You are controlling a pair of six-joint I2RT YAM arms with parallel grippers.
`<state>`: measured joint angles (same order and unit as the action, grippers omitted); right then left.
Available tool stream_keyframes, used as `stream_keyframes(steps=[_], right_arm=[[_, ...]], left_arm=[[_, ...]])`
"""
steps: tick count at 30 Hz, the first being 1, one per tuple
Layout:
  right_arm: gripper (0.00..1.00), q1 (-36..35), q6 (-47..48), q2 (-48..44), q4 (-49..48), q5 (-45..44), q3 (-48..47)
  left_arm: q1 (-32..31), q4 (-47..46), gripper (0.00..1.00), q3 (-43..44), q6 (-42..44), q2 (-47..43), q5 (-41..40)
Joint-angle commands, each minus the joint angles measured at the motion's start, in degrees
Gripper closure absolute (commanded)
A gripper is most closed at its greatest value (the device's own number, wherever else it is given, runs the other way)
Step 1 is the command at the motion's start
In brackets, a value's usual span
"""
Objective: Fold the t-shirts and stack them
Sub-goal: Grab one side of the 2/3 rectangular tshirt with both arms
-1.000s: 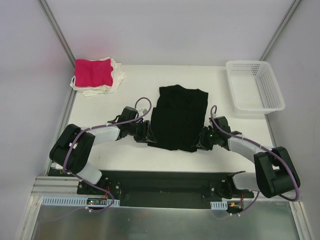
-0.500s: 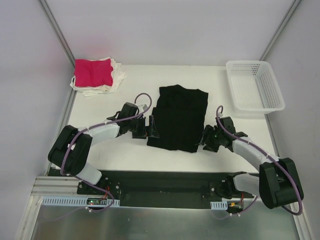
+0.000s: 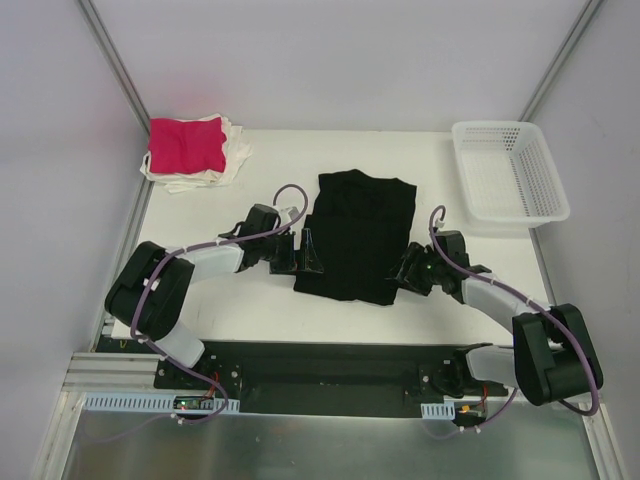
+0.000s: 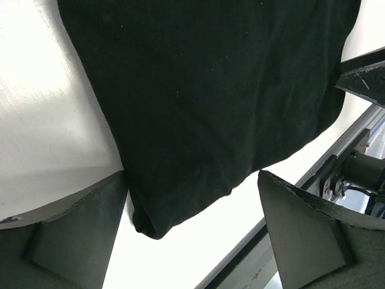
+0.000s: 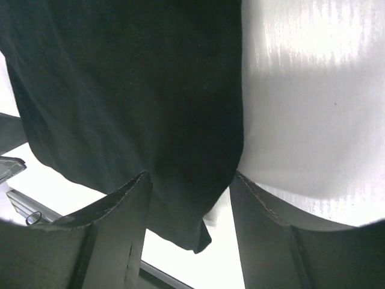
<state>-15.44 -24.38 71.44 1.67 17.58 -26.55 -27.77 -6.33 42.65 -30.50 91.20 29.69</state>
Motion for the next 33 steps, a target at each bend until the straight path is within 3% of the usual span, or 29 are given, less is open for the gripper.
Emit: stream_keyframes(steps=[1, 10, 14, 18, 28, 33], right_arm=[[0.42, -0.46, -1.28, 2.39, -1.32, -0.62, 2.64], [0.44, -3.89, -5.15, 2.13, -4.57, -0.27, 5.1], [0.44, -5.3, -6.38, 1.77, -5.01, -0.18, 5.71], [0.44, -6.18, -7.35, -0.15, -3.79, 0.0, 6.94], [0.44, -6.35, -5.59, -13.59, 7.11, -4.66, 10.02], [0.44, -6.35, -5.67, -17.82, 10.99, -6.16, 11.34]], left_arm=[[-0.27, 0.0, 0.11, -2.93, -0.87, 1.44, 0.98], [-0.44, -1.58, 0.16, -5.21, -2.81, -0.32, 1.42], [-0.53, -2.99, 0.32, -6.7, -3.77, -0.93, 2.3], [-0.53, -3.43, 0.36, -8.28, -4.22, -1.72, 3.53], [-0.53, -1.41, 0.12, -13.47, -4.57, -7.61, 2.83], [-0.53, -1.41, 0.09, -16.28, -4.65, -10.16, 2.12]])
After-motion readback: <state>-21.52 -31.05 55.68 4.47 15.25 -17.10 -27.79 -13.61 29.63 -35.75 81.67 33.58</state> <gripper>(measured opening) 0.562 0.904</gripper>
